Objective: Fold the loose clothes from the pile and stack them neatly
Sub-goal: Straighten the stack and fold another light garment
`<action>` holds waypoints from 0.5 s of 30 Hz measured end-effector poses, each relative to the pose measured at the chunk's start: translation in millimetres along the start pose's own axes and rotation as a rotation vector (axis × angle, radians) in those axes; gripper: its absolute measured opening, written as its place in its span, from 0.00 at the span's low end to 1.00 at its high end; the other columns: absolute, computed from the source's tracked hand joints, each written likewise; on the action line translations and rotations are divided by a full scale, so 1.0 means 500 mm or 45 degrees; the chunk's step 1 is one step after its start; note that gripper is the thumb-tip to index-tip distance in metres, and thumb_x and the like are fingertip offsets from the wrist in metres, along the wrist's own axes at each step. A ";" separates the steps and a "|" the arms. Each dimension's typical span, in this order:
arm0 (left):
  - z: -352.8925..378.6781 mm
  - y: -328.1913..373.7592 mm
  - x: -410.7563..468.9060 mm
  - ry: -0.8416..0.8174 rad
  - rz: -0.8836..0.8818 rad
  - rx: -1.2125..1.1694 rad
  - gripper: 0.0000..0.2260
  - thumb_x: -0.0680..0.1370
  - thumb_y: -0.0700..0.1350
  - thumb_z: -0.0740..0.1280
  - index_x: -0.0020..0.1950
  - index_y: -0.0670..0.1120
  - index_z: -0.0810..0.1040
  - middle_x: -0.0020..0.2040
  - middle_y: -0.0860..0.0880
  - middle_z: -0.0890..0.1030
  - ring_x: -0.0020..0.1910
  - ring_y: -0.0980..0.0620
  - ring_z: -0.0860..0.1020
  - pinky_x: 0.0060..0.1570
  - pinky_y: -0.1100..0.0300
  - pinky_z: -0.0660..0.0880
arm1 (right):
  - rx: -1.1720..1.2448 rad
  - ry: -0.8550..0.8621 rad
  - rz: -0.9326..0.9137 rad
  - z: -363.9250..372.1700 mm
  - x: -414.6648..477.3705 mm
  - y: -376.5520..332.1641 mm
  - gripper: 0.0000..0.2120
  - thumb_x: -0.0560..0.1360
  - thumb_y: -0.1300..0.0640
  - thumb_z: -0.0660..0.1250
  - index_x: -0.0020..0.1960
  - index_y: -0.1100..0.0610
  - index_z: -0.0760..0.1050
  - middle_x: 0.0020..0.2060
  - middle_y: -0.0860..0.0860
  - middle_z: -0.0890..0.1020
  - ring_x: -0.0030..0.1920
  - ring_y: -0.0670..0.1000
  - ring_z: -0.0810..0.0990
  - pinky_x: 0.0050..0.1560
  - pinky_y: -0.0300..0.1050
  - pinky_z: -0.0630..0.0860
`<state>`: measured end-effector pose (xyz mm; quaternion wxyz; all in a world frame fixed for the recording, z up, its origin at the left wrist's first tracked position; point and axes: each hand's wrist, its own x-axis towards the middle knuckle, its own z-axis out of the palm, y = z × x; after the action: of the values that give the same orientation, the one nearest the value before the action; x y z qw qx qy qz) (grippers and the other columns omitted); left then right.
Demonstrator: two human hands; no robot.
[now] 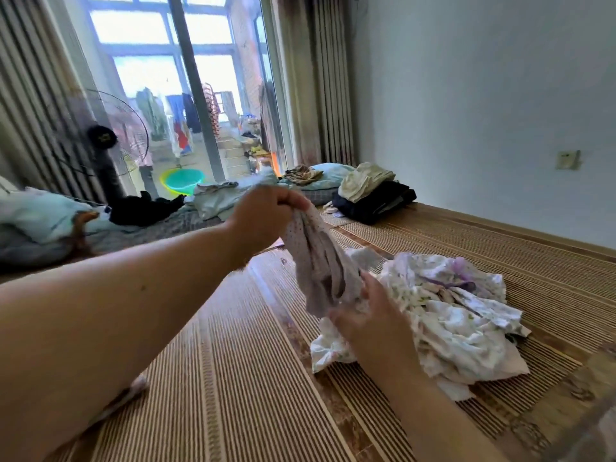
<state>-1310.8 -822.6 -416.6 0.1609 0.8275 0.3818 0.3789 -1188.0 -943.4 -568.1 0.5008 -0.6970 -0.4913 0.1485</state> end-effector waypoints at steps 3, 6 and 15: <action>-0.120 0.060 -0.040 -0.065 0.097 0.153 0.18 0.73 0.33 0.62 0.46 0.55 0.83 0.36 0.64 0.76 0.30 0.72 0.73 0.28 0.77 0.67 | 0.251 -0.042 -0.055 0.035 -0.018 -0.089 0.43 0.63 0.33 0.67 0.74 0.42 0.56 0.66 0.46 0.72 0.65 0.50 0.72 0.64 0.57 0.71; -0.232 0.092 -0.085 -0.150 0.121 0.314 0.18 0.74 0.33 0.61 0.50 0.54 0.83 0.38 0.63 0.76 0.32 0.73 0.72 0.31 0.81 0.64 | 0.259 -0.060 -0.169 0.075 -0.041 -0.153 0.29 0.68 0.38 0.68 0.67 0.42 0.68 0.51 0.36 0.77 0.50 0.37 0.76 0.50 0.36 0.73; -0.509 0.046 -0.245 -0.067 -0.085 0.399 0.18 0.76 0.34 0.64 0.46 0.58 0.83 0.42 0.59 0.81 0.35 0.64 0.76 0.33 0.77 0.68 | 0.449 -1.055 -0.228 0.143 -0.136 -0.317 0.07 0.71 0.58 0.74 0.49 0.54 0.80 0.46 0.50 0.84 0.46 0.44 0.83 0.45 0.38 0.80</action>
<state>-1541.7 -936.0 -297.3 0.0524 0.8390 0.4591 0.2874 -1355.2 -958.0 -486.3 0.3841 -0.4376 -0.6757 0.4521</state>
